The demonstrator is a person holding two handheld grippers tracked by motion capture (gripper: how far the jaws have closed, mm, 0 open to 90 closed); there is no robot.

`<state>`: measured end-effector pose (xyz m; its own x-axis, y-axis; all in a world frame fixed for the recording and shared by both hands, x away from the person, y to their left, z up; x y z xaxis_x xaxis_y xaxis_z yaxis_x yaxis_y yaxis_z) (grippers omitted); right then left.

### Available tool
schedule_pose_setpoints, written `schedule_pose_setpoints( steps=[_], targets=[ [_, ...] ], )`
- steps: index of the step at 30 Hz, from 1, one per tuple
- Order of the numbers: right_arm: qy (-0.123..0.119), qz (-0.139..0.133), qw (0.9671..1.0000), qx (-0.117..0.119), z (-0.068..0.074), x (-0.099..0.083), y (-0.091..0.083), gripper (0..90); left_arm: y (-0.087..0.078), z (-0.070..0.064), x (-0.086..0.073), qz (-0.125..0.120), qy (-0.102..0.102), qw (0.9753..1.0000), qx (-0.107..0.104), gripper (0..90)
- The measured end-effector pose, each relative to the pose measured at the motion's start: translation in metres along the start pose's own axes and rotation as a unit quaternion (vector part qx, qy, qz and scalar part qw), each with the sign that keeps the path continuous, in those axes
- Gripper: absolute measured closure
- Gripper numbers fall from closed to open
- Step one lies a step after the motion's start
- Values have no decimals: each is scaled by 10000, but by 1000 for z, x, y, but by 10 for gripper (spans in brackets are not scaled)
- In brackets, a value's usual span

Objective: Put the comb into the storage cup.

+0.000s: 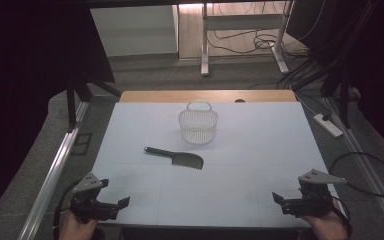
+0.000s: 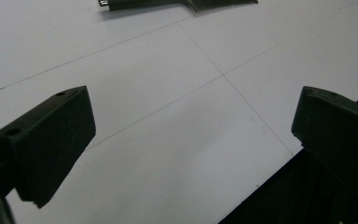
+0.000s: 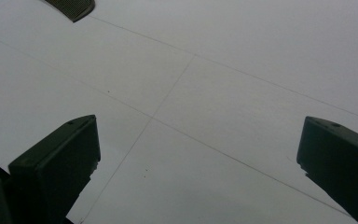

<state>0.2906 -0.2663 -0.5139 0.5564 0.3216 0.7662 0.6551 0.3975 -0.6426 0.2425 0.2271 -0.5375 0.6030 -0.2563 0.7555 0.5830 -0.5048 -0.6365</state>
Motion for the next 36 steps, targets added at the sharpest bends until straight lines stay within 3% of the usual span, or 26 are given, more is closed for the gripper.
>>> schedule_pose_setpoints(
  steps=[14,36],
  targets=[
    [24,17,10000,20,0,0,1,0,10,-1,10,-59,23,9991,-422,0],
    [45,50,10000,34,0,-1,2,0,30,-3,25,38,-11,9987,-500,0]
  ],
)
Point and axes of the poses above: each handheld gripper's, and its own axes: y roughly forward along the jaws, x roughly out of its top, z roughly to its left, the point moved 9 cm from there along y, roughly forward along the jaws, and after that the axes turned 4 degrees about -z, right-handed, at the moved point
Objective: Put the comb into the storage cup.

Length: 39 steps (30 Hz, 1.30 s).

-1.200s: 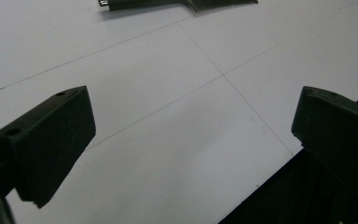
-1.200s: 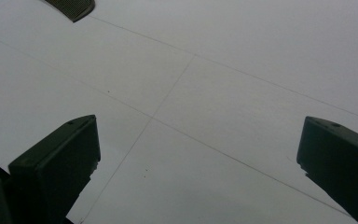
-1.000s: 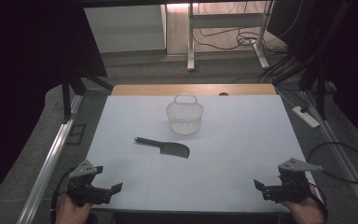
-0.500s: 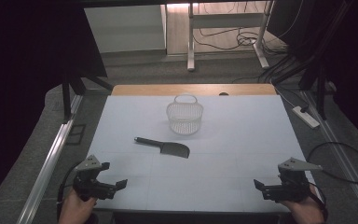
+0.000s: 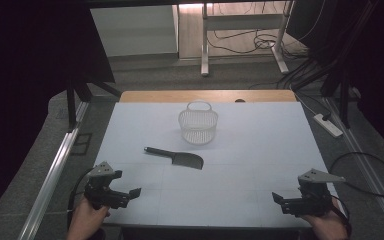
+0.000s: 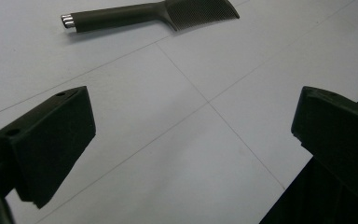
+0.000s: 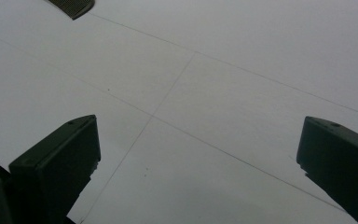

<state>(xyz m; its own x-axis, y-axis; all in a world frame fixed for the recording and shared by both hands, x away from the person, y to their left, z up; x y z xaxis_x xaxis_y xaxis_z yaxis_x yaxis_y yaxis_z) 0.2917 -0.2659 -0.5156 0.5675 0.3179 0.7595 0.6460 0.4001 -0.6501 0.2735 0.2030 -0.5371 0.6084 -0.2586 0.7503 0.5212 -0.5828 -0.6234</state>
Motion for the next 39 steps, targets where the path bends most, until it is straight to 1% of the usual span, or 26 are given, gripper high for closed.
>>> schedule_pose_setpoints(
  steps=[5,12,13,18,23,31,35,39],
  targets=[
    [-11,2,10000,5,0,0,0,0,3,2,3,37,29,10000,11,0],
    [-37,26,10000,0,0,0,0,0,9,5,9,43,60,10000,-64,0],
    [-41,29,10000,1,0,0,0,0,10,5,10,43,38,9999,-84,0],
    [-42,35,10000,2,1,0,0,0,15,6,13,68,63,9999,-98,0],
    [-45,39,10000,4,1,-1,1,0,20,8,19,43,68,9999,-113,0],
    [-64,57,10000,3,1,-1,1,0,28,10,26,42,152,9998,-112,0],
    [-74,67,9999,-4,1,-1,1,0,31,11,30,21,141,9998,-111,0],
    [-83,89,9999,-5,1,-1,2,0,35,12,34,9,168,9997,-150,0]
  ],
)
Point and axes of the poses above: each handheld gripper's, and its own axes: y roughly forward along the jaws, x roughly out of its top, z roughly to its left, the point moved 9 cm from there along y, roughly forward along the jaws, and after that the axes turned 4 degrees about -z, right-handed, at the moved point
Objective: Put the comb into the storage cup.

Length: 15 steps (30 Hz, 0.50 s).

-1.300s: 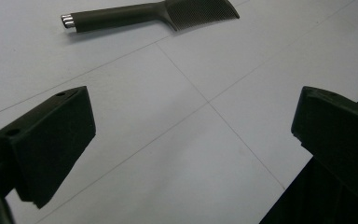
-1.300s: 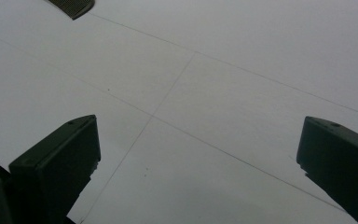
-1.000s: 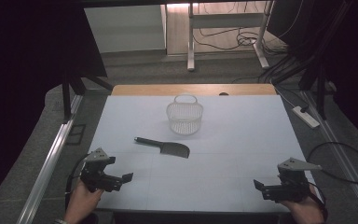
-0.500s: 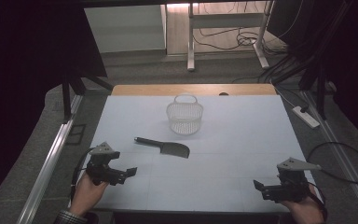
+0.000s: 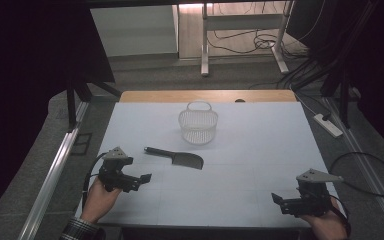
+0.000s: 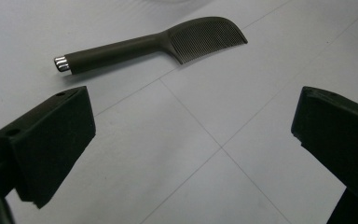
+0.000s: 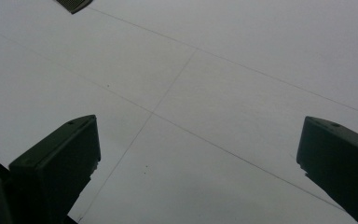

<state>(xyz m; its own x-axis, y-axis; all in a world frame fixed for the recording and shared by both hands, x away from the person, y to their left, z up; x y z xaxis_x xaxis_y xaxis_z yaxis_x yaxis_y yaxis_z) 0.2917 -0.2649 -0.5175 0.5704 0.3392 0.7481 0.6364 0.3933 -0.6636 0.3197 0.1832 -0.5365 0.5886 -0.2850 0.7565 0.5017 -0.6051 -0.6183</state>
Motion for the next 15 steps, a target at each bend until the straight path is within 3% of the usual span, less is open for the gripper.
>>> schedule_pose_setpoints(
  steps=[15],
  targets=[
    [9,13,10000,10,0,0,0,0,15,1,12,177,160,9997,15,0]
  ],
)
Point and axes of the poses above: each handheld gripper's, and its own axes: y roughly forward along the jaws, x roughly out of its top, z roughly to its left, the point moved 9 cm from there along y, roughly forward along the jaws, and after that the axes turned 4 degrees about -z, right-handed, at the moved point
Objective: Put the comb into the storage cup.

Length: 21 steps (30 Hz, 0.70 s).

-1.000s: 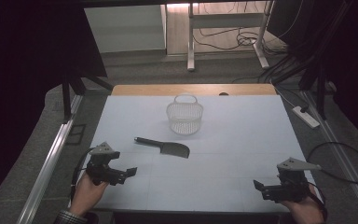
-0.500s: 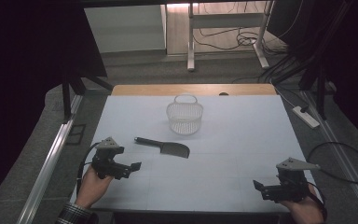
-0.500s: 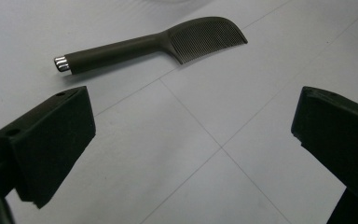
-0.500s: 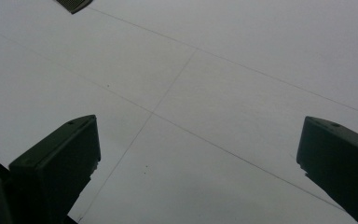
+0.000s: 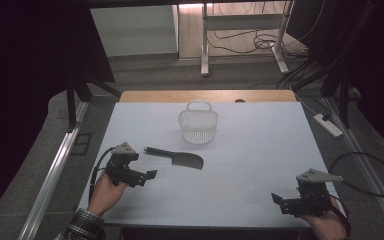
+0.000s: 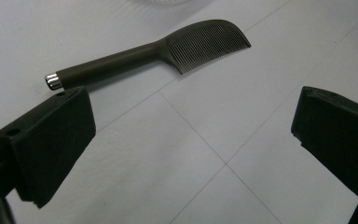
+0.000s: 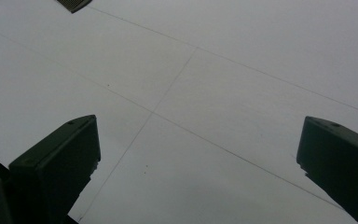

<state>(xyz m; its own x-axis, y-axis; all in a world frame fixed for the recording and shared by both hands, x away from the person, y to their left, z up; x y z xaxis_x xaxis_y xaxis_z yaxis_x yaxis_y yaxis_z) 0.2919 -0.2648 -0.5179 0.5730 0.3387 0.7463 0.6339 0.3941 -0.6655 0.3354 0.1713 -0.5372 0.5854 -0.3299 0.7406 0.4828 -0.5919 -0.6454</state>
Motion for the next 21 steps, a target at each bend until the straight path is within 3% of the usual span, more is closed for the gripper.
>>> schedule_pose_setpoints(
  steps=[21],
  targets=[
    [-11,5,10000,15,0,0,0,0,19,6,22,228,122,9997,-23,0]
  ],
)
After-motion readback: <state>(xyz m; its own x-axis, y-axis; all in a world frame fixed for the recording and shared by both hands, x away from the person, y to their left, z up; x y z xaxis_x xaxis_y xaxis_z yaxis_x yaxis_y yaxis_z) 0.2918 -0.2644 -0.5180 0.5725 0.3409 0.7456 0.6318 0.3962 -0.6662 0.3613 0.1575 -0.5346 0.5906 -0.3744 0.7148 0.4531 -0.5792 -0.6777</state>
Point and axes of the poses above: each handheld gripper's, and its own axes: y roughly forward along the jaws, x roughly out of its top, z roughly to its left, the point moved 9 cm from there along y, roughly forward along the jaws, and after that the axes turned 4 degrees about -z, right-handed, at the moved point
